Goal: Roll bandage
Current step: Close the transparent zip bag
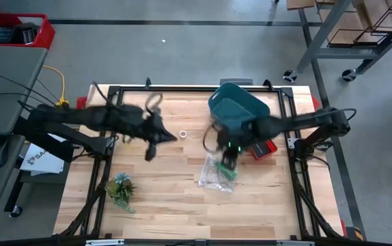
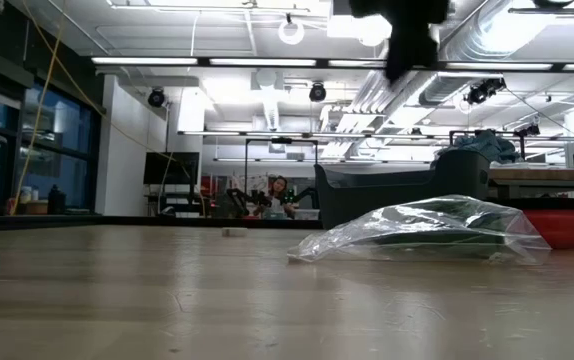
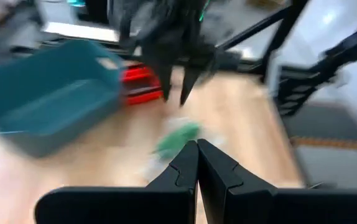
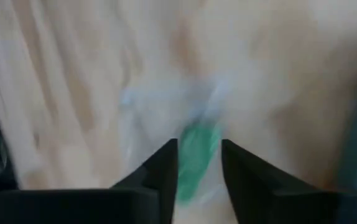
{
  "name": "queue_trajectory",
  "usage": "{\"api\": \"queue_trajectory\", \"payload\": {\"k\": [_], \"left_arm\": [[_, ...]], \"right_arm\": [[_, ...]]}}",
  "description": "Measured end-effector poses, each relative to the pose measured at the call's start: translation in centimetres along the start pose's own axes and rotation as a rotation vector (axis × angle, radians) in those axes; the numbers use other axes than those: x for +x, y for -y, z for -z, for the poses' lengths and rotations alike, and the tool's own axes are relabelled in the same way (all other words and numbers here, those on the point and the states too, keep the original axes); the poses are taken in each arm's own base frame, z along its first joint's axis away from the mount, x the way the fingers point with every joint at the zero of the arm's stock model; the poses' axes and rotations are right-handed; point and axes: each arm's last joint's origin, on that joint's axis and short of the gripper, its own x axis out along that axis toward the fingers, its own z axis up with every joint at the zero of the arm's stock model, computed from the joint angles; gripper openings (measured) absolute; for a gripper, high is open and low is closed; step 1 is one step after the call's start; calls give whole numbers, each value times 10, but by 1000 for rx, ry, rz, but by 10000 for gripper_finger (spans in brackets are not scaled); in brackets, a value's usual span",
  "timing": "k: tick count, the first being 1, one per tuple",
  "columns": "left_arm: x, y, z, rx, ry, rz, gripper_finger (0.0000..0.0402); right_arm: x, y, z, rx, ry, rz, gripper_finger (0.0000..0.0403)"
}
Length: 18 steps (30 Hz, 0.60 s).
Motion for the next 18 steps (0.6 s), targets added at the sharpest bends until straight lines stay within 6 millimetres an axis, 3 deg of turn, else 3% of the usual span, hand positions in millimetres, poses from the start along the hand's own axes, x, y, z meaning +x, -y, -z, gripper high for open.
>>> {"api": "queue_trajectory", "payload": {"k": [4,8,14,18], "left_arm": [[37,4,38,-147,10,71,0],[52,3,64,-280,-23,66,0],[63,0,88,-340,-73,46,0],[84,-3,113,-421,-140,45,0]], "right_arm": [[41,-8,32,102,-89,-52,171],[58,-15,42,191,-14,-54,199],[69,-13,35,281,114,-78,204],[73,-15,28,272,142,-122,204]]}}
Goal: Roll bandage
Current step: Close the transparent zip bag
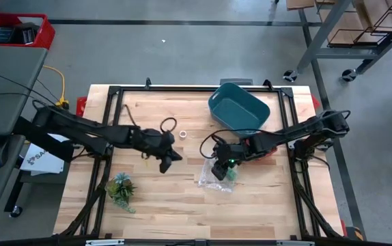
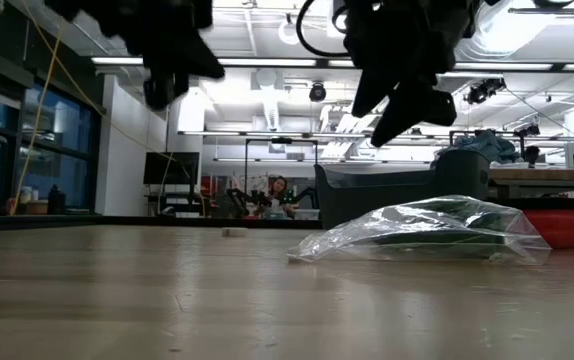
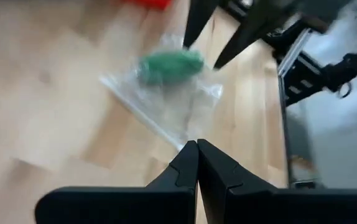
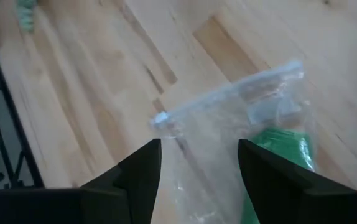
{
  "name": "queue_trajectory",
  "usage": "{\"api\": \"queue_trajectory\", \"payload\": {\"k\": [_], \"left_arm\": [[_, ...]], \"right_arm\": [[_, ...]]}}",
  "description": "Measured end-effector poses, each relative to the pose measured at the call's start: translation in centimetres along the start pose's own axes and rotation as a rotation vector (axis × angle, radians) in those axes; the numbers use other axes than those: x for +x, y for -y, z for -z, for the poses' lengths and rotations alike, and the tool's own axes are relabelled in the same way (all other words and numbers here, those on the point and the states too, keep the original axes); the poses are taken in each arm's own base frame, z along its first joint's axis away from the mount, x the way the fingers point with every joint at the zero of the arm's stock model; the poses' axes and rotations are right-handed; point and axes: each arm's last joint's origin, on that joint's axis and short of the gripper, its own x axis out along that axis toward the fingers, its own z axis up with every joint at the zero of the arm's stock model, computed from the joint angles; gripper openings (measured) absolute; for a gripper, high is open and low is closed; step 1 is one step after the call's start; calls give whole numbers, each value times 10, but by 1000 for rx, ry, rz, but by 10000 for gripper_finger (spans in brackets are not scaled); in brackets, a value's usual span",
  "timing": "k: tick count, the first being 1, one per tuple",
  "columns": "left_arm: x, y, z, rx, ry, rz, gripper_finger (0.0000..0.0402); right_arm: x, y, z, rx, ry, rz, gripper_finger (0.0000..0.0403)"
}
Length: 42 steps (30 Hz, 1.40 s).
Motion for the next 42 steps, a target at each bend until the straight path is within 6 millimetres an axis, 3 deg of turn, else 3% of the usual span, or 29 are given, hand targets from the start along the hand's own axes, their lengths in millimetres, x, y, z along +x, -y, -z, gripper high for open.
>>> {"api": "queue_trajectory", "payload": {"k": [5,11,15,19,23,28,32,36,42], "left_arm": [[50,-5,16,-189,-35,112,0],[113,-13,29,-265,-140,12,5],[147,-16,29,-362,-216,10,44],[168,-23,21,-452,-243,-25,105],[172,-36,13,-510,-266,-92,157],[161,-42,-2,-547,-277,-89,193],[150,-33,-20,-499,-165,-93,201],[150,-43,-13,-532,-196,-175,202],[148,-44,-9,-461,-182,-275,202]], "right_arm": [[-8,3,2,-35,-9,31,204],[-40,8,9,-32,-17,79,204],[-59,11,17,-6,-30,101,204],[-71,7,25,20,-26,89,204],[-74,1,34,26,-38,71,204],[-75,-6,44,12,-17,82,204],[-76,-7,47,-7,8,100,204],[-76,-7,47,-9,15,109,204],[-76,-6,47,-17,28,121,204]]}}
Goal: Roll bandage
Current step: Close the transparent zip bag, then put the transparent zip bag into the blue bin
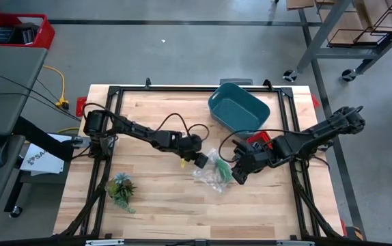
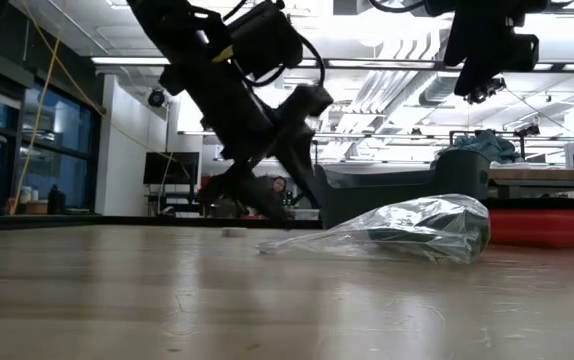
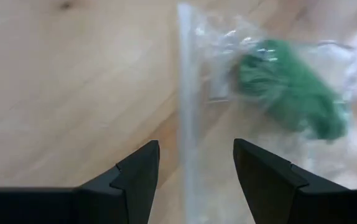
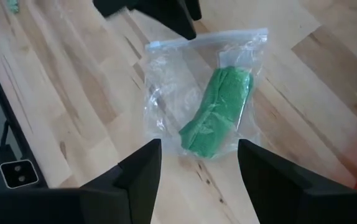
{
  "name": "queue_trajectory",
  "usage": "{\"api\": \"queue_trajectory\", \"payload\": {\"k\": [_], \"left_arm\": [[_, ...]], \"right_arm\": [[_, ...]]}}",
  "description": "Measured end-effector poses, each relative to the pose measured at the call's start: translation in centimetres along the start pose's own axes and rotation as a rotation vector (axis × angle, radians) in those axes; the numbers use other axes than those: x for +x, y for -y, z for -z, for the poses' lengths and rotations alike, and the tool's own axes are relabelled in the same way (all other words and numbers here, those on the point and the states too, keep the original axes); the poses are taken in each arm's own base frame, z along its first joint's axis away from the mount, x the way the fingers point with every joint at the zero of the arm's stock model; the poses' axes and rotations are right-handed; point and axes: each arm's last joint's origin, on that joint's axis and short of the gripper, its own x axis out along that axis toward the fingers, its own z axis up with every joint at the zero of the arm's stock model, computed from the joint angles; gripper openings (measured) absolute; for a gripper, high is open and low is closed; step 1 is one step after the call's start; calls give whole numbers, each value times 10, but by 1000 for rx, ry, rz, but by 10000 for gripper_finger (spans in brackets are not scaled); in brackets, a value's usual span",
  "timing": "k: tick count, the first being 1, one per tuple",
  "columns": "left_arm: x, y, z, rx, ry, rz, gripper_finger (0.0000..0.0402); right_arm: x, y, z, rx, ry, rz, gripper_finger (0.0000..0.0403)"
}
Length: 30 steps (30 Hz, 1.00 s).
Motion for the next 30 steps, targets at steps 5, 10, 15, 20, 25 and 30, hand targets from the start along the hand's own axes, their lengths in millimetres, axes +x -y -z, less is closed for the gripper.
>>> {"api": "queue_trajectory", "payload": {"k": [5,10,15,20,25,30], "left_arm": [[3,0,0,9,29,-15,202],[17,-4,6,-8,-15,-14,202],[22,-2,11,-9,-10,-7,202],[27,-4,14,45,-15,-26,155],[29,0,22,93,-39,-3,17],[16,6,21,98,-44,25,3]], "right_arm": [[0,0,-1,1,13,8,204],[0,1,-1,1,30,20,204],[1,3,-3,14,52,42,204],[2,6,-9,46,67,55,204],[3,9,-14,66,78,58,204],[-1,11,-15,75,90,48,204]]}}
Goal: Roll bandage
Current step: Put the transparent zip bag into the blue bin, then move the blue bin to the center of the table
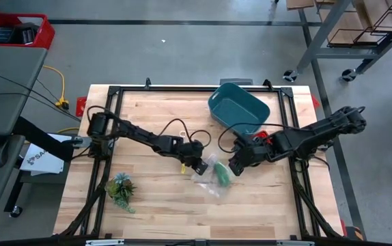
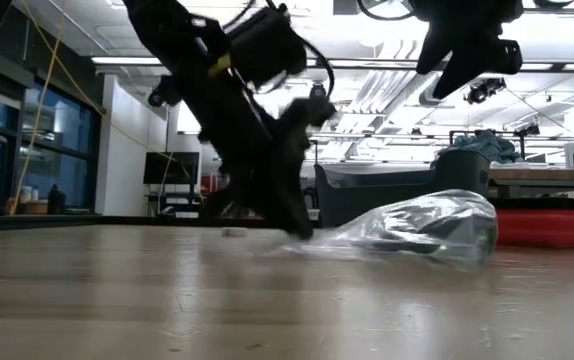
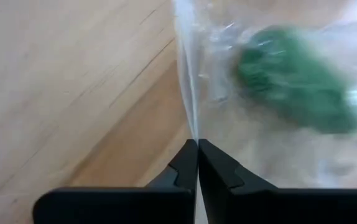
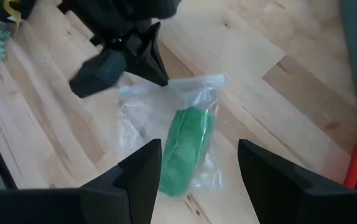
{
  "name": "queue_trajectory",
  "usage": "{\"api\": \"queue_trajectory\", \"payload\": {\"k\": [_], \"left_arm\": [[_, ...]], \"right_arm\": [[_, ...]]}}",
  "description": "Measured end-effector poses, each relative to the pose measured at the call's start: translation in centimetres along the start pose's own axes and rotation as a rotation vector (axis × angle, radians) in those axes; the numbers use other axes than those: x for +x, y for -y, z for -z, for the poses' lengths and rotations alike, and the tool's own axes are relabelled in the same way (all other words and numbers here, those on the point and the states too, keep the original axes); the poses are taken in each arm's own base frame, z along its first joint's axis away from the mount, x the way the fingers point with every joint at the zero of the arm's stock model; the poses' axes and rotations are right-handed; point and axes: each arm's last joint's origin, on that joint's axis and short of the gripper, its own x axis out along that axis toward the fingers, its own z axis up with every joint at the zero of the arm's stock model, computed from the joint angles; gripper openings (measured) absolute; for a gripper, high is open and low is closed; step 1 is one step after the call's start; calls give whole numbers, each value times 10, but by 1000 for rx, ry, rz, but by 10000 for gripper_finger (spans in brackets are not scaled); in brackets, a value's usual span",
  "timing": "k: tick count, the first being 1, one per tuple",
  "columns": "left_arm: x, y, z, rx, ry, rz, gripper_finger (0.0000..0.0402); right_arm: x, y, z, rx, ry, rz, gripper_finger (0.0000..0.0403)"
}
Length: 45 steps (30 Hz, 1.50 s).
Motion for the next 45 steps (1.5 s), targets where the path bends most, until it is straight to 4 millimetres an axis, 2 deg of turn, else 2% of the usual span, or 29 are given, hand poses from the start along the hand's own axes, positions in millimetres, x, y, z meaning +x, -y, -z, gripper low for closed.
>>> {"api": "queue_trajectory", "payload": {"k": [3,7,12,16,20,26,31,34,37,41,45], "left_arm": [[-25,8,-15,40,62,53,1],[-67,16,-36,100,185,99,1],[-123,15,-68,121,380,176,1],[-149,8,-96,99,500,204,0],[-171,19,-130,159,601,238,0],[-167,29,-185,191,692,216,0],[-140,26,-221,168,717,190,0],[-118,23,-229,138,681,192,8],[-112,23,-229,135,648,224,34],[-112,21,-230,157,640,201,89],[-128,12,-236,149,660,181,152]], "right_arm": [[-7,3,-2,7,35,-4,204],[-27,8,-5,24,135,-17,204],[-54,22,-9,71,257,-20,204],[-69,30,-10,86,290,-52,204],[-75,34,-11,104,316,-53,204],[-73,33,-10,101,311,-47,204],[-72,32,-11,100,311,-45,204],[-72,32,-10,100,309,-46,204],[-72,32,-10,98,303,-50,204],[-72,32,-10,91,303,-50,204],[-72,34,-9,76,298,-25,204]]}}
